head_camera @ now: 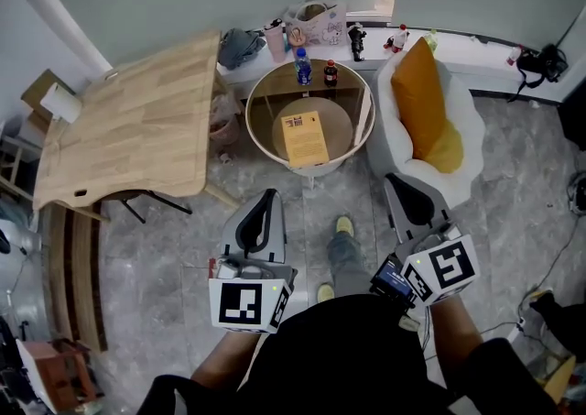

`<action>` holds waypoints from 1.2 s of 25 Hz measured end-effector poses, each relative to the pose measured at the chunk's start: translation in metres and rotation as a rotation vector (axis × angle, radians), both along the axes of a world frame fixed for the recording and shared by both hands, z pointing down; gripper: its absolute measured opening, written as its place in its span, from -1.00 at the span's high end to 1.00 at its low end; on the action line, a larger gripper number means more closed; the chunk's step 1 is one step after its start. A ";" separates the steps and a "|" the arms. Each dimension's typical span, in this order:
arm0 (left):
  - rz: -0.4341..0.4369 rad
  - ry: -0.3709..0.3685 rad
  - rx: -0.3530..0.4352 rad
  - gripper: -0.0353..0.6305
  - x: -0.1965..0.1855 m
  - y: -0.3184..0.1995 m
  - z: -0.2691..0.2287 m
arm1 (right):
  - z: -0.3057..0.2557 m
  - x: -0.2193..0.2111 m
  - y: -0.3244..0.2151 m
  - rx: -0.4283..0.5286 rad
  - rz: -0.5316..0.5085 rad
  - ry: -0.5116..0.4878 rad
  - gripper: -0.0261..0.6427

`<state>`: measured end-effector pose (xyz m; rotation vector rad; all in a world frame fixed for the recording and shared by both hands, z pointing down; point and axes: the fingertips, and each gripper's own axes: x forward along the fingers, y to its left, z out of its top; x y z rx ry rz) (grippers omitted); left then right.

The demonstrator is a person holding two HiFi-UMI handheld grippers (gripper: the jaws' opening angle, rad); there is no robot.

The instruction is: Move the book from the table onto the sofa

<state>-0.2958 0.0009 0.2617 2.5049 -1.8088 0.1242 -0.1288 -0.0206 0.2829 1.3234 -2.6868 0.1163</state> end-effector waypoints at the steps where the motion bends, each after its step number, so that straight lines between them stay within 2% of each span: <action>1: 0.000 0.002 -0.003 0.89 0.001 -0.007 0.000 | 0.000 0.001 -0.007 -0.003 0.001 -0.001 0.90; 19: -0.024 -0.011 -0.079 0.89 0.020 -0.139 0.024 | 0.033 0.013 -0.136 -0.088 -0.037 -0.006 0.91; 30: -0.045 -0.036 -0.159 0.89 0.030 -0.193 0.040 | 0.044 0.020 -0.196 -0.138 -0.056 -0.047 0.90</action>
